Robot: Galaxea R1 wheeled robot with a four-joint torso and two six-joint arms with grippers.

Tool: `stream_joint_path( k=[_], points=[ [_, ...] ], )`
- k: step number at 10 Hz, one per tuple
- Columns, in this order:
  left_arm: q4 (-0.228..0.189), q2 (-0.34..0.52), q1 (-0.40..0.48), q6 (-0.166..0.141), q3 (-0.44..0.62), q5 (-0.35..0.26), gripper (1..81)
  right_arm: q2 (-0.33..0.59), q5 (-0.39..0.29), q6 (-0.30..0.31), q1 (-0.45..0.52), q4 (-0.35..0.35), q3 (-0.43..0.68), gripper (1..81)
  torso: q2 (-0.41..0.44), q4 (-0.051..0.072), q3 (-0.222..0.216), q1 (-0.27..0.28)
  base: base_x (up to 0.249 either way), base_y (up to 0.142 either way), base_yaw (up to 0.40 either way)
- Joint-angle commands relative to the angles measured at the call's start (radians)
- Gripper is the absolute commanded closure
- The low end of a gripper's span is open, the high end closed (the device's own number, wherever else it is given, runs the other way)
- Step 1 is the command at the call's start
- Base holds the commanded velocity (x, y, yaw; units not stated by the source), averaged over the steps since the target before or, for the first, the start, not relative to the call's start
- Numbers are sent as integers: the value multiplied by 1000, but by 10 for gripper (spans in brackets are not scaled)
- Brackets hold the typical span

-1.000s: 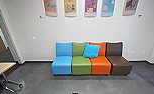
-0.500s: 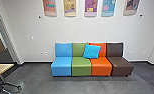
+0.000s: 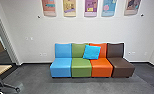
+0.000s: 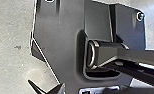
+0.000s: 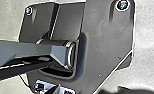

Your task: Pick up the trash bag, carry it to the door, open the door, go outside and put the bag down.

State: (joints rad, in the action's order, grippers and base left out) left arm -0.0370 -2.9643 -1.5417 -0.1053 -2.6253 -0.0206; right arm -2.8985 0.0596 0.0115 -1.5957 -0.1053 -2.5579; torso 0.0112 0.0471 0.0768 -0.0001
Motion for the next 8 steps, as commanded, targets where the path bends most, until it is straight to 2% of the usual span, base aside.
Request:
stream_joint_path(
  k=[1, 6, 8],
  points=[
    [0, 2, 33, 3, 2, -59, 10, 6, -55, -4, 30, 1, 2, 10, 0, 0, 0, 0, 84, 0, 0],
    [2, 11, 33, 0, 7, -59, 10, 0, -55, -2, 24, 9, 13, 10, 0, 0, 0, 1, 0, 0, 0],
    [2, 28, 33, -1, 10, -59, 10, 32, -58, -2, 22, 4, 70, 10, 0, 0, 0, 0, 0, 0, 0]
  ],
)
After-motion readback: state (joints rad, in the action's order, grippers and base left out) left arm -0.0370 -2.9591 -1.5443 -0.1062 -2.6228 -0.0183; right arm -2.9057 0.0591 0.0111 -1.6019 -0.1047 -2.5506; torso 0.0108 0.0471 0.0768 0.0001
